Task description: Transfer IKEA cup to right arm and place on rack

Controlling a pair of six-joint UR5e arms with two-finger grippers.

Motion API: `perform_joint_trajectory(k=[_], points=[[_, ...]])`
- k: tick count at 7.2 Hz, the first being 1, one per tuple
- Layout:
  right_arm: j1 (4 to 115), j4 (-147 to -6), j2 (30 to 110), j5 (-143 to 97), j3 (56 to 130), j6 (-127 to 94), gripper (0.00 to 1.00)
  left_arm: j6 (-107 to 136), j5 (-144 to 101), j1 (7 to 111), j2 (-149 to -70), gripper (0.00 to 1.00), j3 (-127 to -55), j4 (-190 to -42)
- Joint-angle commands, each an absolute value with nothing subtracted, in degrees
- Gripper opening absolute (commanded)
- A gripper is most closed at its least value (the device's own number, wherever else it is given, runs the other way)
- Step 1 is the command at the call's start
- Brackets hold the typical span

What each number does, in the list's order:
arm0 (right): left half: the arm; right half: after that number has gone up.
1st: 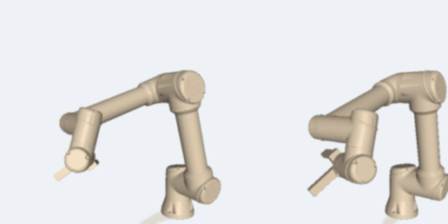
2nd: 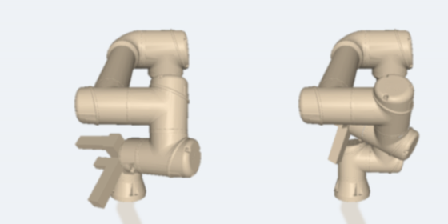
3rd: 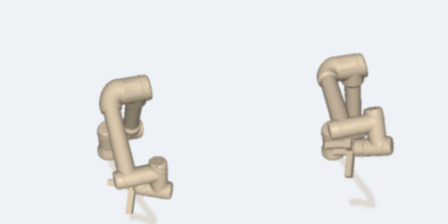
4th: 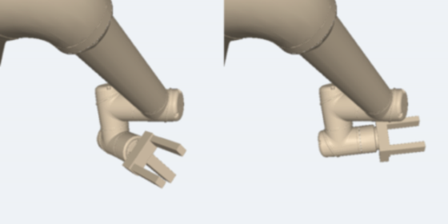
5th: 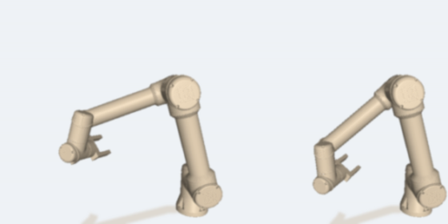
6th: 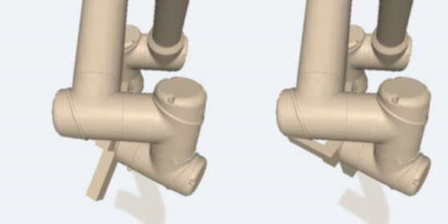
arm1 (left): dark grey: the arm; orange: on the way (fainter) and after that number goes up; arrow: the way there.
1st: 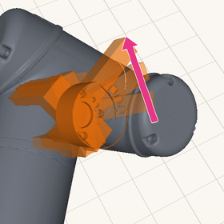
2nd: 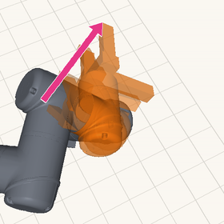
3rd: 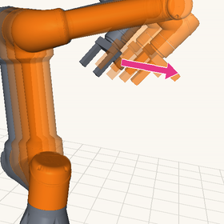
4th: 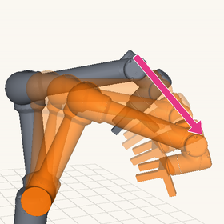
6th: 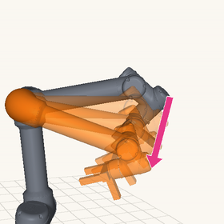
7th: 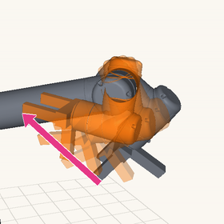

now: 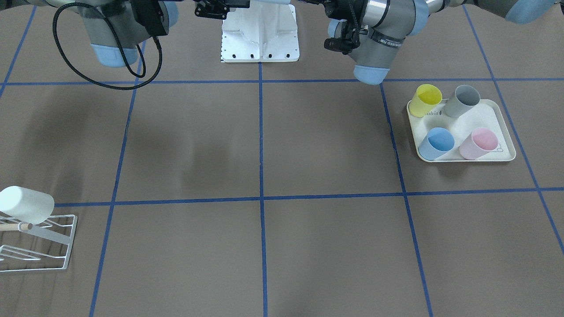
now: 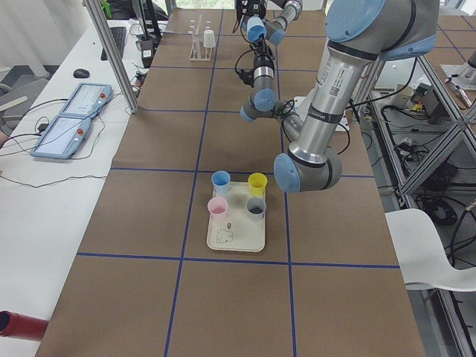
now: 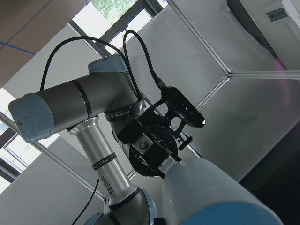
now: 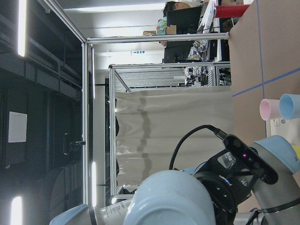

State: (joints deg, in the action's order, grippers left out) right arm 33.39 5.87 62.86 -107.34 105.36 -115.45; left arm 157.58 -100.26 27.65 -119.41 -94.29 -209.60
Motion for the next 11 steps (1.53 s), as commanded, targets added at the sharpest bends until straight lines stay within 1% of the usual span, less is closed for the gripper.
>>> perform_joint_trajectory(k=[1,3,4,5,6,7,8,9,10,11], points=[[33.2,5.9,62.8,-107.2,105.3,-115.5,0.96,157.2,-100.3,27.7,-119.5,0.00,-93.7,-209.6],[33.0,5.9,62.8,-107.2,105.3,-115.5,0.87,157.2,-100.3,27.7,-119.4,0.00,-93.7,-209.6],[33.0,5.9,62.8,-107.2,105.3,-115.5,0.75,157.2,-100.3,27.7,-119.4,0.00,-93.8,-209.7],[33.0,5.9,62.9,-107.2,105.3,-115.6,0.58,156.8,-100.3,27.7,-119.4,0.00,-93.7,-209.7],[33.0,5.9,62.9,-107.3,105.3,-115.6,0.41,156.6,-100.3,27.7,-119.3,0.02,-93.7,-209.7],[33.0,5.9,62.9,-107.2,105.3,-115.8,0.25,156.6,-100.3,27.9,-119.1,0.28,-93.7,-209.7],[33.0,5.9,63.0,-107.3,105.3,-115.8,0.20,156.5,-100.3,27.9,-119.0,0.50,-93.8,-209.6],[33.0,5.9,63.0,-107.3,105.4,-115.8,0.19,156.5,-100.2,28.3,-119.1,0.94,-94.0,-209.5],[33.2,6.0,63.1,-107.3,105.5,-115.9,0.19,156.4,-100.3,29.3,-119.0,1.00,-94.3,-209.5],[33.9,6.1,63.4,-107.3,106.0,-116.0,0.19,156.4,-100.3,32.1,-116.9,1.00,-94.0,-209.3]])
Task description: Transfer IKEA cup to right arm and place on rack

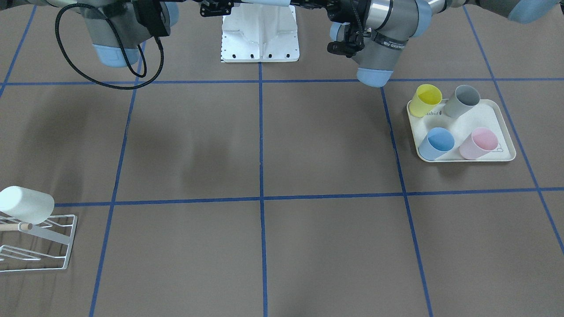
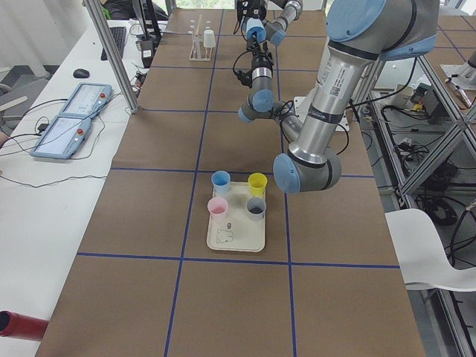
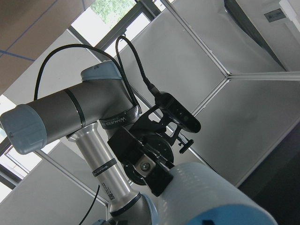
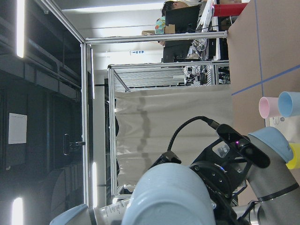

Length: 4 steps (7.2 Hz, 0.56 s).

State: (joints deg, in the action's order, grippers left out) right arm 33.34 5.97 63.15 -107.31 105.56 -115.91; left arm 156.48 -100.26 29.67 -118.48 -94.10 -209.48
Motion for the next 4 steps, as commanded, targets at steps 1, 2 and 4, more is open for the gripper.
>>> perform_joint_trajectory(k=[1,2,4], points=[[36.3,4.9,63.8,-107.9,106.0,-115.7,0.21,154.2,-101.1,36.2,-113.5,1.00,-93.8,-209.2],[38.8,3.6,66.4,-108.9,105.8,-115.1,0.22,148.2,-103.2,38.0,-110.8,1.00,-93.7,-208.6],[48.5,-2.3,72.4,-119.2,105.6,-104.7,0.22,136.5,-115.8,45.3,-108.5,1.00,-94.0,-195.4]])
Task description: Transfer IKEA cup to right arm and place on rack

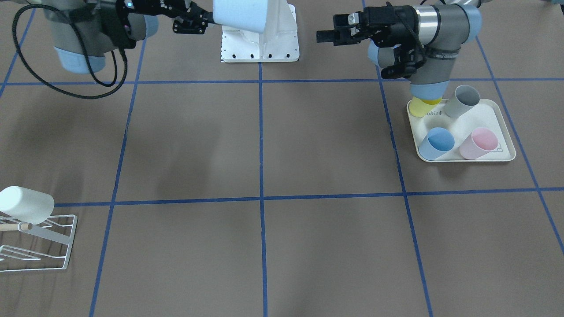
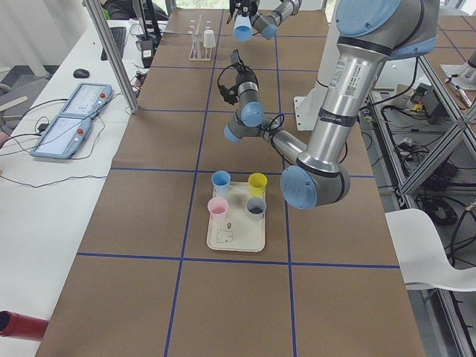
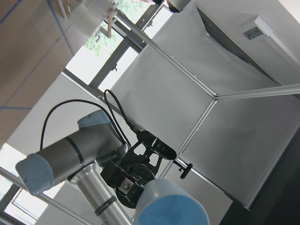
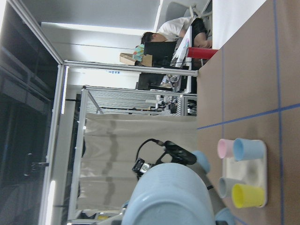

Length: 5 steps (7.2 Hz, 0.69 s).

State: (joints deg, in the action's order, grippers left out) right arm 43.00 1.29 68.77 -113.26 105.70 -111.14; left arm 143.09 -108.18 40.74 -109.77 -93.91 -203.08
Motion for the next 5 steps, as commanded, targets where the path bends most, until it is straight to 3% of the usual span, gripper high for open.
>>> perform_joint_trajectory(k=[1,3,5], points=[[51.6,-5.1,76.6,-122.0,105.6,-97.1,0.22,129.7,-126.5,52.7,-108.6,1.00,-94.2,-184.9],[58.8,-9.6,84.4,-123.1,105.9,-87.3,0.21,115.3,-137.4,63.8,-108.5,1.00,-94.2,-170.6],[70.6,-25.4,86.8,-133.8,106.0,-70.1,0.18,99.7,-137.5,67.3,-106.5,1.00,-94.3,-161.7]])
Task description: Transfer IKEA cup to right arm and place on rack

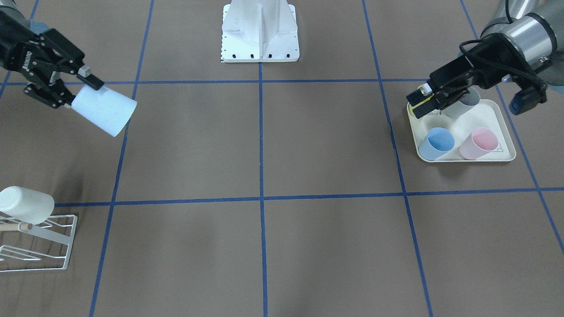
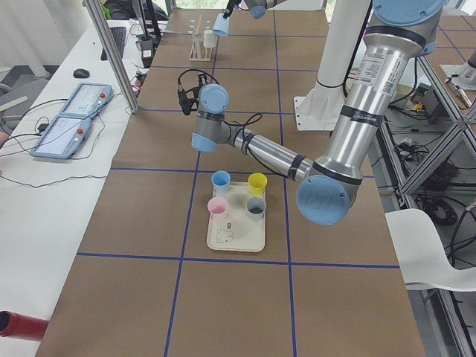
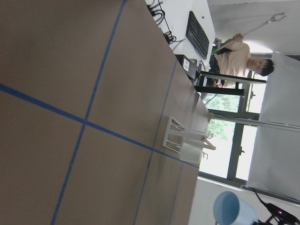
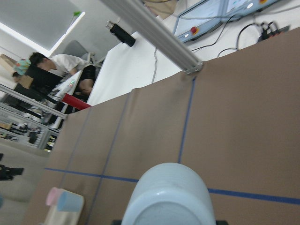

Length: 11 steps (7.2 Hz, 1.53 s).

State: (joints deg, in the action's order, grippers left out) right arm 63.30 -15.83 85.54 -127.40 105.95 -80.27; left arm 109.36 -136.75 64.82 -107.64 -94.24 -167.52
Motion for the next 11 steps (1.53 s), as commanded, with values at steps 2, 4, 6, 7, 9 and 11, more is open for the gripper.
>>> perform_joint_trajectory(k=[2,4,6,7,9,11], points=[[77.0,-40.7,87.4,-137.0,106.1,-52.4,0.18,88.4,-137.5,69.2,-103.9,1.00,-94.6,-156.3],[79.2,-55.1,87.5,-134.8,106.1,-38.8,0.18,79.4,-136.7,71.4,-100.6,1.00,-94.6,-153.7],[78.6,-70.4,85.9,-129.5,106.5,-29.8,0.18,75.2,-135.1,72.2,-98.8,1.00,-94.6,-153.0],[78.7,-75.5,83.9,-129.6,105.8,-26.2,0.18,75.2,-134.8,72.2,-98.6,1.00,-94.6,-153.0],[78.5,-77.7,83.3,-129.6,104.3,-25.7,0.18,75.2,-134.8,72.2,-98.1,1.00,-95.0,-153.0],[78.3,-77.4,80.9,-129.8,99.8,-25.7,0.18,75.2,-134.8,72.2,-97.9,1.00,-95.0,-153.0]])
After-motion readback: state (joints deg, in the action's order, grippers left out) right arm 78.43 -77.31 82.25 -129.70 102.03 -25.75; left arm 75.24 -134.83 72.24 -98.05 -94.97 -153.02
